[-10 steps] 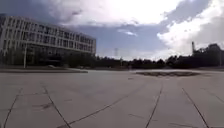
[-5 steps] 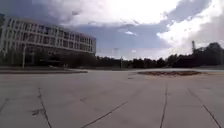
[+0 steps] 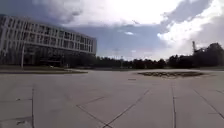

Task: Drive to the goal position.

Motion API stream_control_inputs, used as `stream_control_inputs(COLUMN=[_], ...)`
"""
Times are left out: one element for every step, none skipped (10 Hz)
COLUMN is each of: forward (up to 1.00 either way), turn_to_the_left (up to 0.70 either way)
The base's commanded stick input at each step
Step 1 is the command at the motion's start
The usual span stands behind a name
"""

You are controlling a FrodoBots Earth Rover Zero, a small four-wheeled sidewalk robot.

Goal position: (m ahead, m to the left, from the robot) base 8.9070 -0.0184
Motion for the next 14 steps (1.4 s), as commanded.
stream_control_inputs(forward=[0.50,0.50,0.50,0.50,0.50,0.50,0.50,0.50,0.50,0.50,0.50,0.50,0.50,0.50], turn_to_the_left=[0.01,0.01,0.01,0.01,0.01,0.01,0.01,0.01,0.01,0.01,0.01,0.01,0.01,0.01])
